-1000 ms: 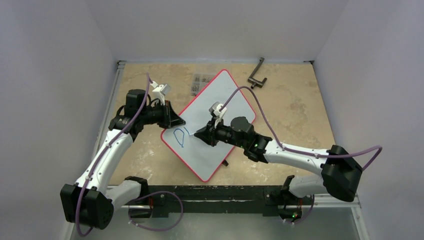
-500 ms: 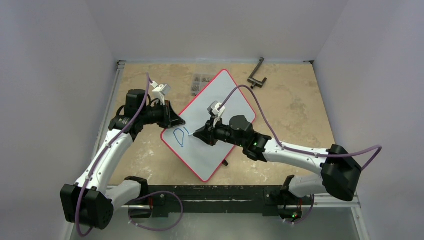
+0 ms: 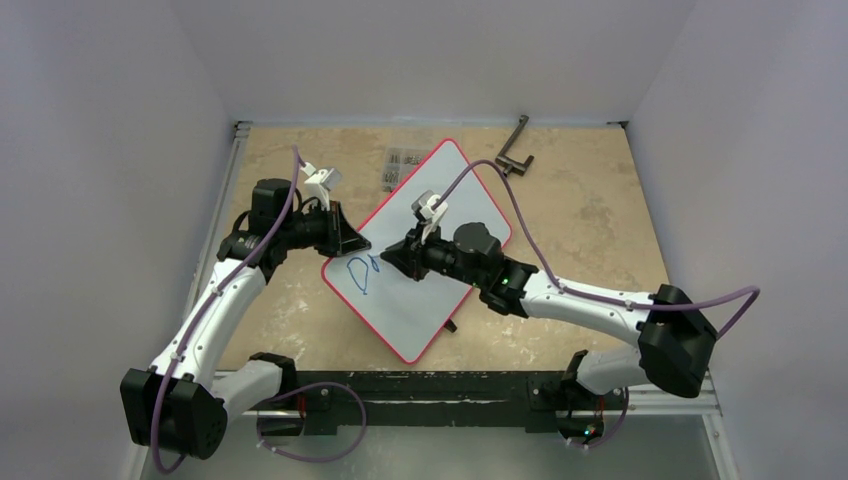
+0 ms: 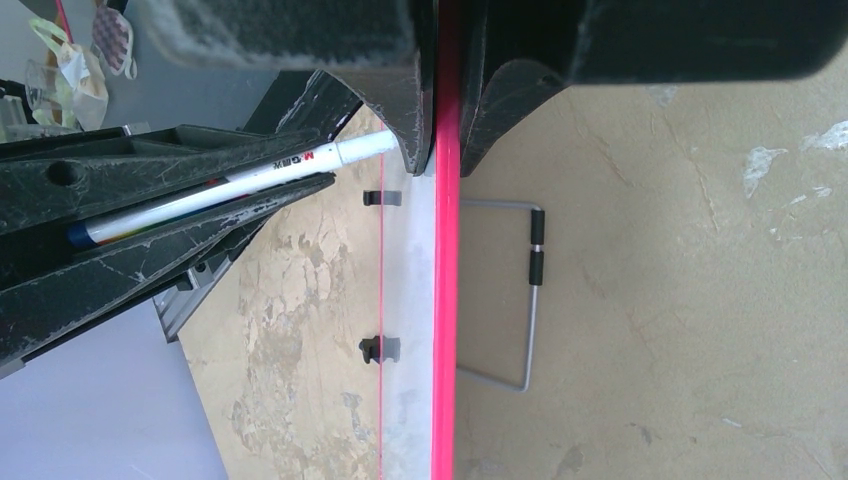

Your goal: Write a sentence on the whiteboard

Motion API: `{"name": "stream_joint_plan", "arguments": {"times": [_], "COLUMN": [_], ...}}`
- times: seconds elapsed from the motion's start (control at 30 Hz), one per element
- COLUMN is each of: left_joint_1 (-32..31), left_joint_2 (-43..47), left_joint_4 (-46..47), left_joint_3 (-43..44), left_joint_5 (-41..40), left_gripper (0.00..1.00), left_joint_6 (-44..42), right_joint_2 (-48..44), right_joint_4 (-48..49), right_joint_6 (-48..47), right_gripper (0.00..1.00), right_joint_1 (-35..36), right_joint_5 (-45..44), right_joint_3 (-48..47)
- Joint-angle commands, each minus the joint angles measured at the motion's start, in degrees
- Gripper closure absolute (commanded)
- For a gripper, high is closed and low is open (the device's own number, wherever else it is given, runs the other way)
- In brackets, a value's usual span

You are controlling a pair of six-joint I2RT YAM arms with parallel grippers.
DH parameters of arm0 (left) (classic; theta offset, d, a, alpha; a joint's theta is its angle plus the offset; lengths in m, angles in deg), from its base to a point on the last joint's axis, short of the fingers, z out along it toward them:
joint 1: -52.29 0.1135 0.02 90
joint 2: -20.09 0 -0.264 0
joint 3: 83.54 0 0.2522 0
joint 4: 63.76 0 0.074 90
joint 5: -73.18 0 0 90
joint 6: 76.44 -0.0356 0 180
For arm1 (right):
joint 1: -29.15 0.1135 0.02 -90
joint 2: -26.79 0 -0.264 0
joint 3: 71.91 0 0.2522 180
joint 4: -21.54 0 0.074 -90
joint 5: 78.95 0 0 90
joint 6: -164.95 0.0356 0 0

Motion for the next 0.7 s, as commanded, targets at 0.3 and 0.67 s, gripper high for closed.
{"name": "stream_joint_plan", "arguments": {"times": [0.3,0.67], "left_joint_1": [-1.0,-1.0], "left_joint_2": [0.6,0.7], "left_joint_4": [-1.7,-2.0], "left_joint_3": [-0.9,-0.8], "left_joint_5": [-8.1,-8.6], "left_gripper": [1.00,1.00], "left_joint_6": [-9.7,-9.8], "right_joint_2": [0.5,-4.9], "right_joint_4": [-3.4,-3.8], "right_joint_6": [-1.5,-1.1], "right_gripper": [1.00,1.00], "right_joint_1": [-0.1,-0.2], "right_joint_5": [-6.5,-6.5], "right_joint_3": [-3.5,-2.3]}}
